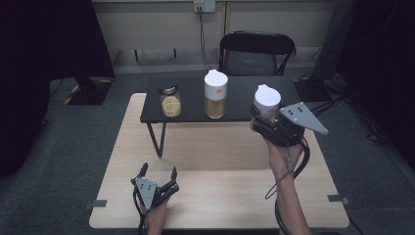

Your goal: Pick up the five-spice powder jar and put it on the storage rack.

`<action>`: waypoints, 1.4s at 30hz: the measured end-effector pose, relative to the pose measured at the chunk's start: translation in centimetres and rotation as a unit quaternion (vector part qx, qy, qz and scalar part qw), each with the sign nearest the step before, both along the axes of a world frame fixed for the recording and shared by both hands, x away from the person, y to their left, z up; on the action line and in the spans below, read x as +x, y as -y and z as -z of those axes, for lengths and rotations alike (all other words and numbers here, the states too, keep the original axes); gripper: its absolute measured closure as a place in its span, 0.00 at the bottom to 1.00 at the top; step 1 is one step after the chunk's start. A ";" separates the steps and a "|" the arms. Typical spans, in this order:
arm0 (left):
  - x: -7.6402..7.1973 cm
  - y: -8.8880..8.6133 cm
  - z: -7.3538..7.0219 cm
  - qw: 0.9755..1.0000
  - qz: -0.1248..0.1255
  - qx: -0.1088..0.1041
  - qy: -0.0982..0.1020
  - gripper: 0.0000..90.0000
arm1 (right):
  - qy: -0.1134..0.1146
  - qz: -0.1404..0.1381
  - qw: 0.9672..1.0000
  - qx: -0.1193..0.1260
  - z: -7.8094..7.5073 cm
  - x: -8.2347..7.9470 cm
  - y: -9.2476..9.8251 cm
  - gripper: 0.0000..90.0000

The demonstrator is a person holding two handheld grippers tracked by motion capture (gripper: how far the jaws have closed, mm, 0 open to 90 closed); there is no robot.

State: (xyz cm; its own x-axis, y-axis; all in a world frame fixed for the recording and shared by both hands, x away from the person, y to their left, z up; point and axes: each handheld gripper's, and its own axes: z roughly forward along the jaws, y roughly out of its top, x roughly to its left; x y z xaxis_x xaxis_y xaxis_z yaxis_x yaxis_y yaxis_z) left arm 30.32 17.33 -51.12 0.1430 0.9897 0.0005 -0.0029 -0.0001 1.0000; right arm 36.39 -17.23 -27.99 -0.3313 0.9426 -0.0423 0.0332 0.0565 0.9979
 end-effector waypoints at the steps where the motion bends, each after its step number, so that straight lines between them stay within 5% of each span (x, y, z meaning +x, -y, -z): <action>1: 0.0 0.0 0.0 1.000 0.000 0.000 0.000 0.04 | -0.001 0.001 1.000 0.000 -0.1 0.1 0.0 0.34; 42: 0.0 0.0 0.0 1.000 0.000 0.000 0.000 0.04 | -0.017 0.029 0.999 0.011 -0.8 6.3 -0.5 0.34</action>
State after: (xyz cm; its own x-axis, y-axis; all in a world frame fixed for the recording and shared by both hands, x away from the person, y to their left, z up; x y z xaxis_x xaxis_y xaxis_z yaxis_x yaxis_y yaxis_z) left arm 30.31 17.33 -51.12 0.1440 0.9896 -0.0004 -0.0023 0.0007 1.0000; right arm 42.71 -16.68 -27.23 -0.2760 0.9611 -0.0119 0.0690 0.0321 0.9971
